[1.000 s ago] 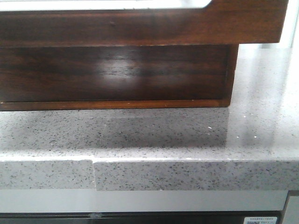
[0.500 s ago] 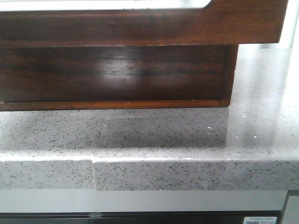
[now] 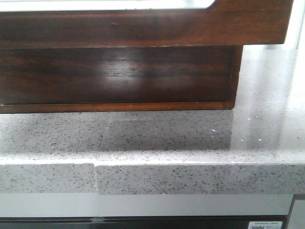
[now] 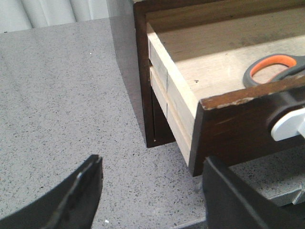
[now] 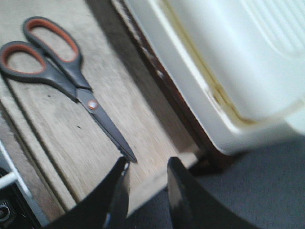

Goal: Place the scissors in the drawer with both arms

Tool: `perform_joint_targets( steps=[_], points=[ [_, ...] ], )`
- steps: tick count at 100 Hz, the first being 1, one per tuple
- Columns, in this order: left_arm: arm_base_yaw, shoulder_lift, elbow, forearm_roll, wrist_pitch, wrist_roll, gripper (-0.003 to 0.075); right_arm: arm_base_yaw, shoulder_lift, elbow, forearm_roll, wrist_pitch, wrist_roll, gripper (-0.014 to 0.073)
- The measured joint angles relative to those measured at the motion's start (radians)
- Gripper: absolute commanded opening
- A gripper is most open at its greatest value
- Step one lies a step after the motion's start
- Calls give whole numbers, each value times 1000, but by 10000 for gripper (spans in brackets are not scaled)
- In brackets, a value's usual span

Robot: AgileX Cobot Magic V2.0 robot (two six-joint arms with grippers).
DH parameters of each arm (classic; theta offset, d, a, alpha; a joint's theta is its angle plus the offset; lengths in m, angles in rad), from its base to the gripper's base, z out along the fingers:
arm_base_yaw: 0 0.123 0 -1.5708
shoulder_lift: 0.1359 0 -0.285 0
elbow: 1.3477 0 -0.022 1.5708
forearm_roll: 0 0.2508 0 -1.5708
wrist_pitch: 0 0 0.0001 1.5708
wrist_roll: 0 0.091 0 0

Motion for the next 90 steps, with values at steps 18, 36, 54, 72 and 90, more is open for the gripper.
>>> perform_joint_targets(
  steps=[18, 36, 54, 72, 90],
  points=[
    [0, 0, 0, 0, 0, 0, 421, -196, -210, 228, 6, -126, 159, 180],
    [0, 0, 0, 0, 0, 0, 421, -311, -438, 530, 6, -285, 299, 180],
    [0, 0, 0, 0, 0, 0, 420, -323, -643, 800, 10, -405, 421, 180],
    [0, 0, 0, 0, 0, 0, 419, -323, -763, 961, 12, -439, 442, 176],
    [0, 0, 0, 0, 0, 0, 290, -323, -795, 1015, 12, -451, 444, 76]
  ],
)
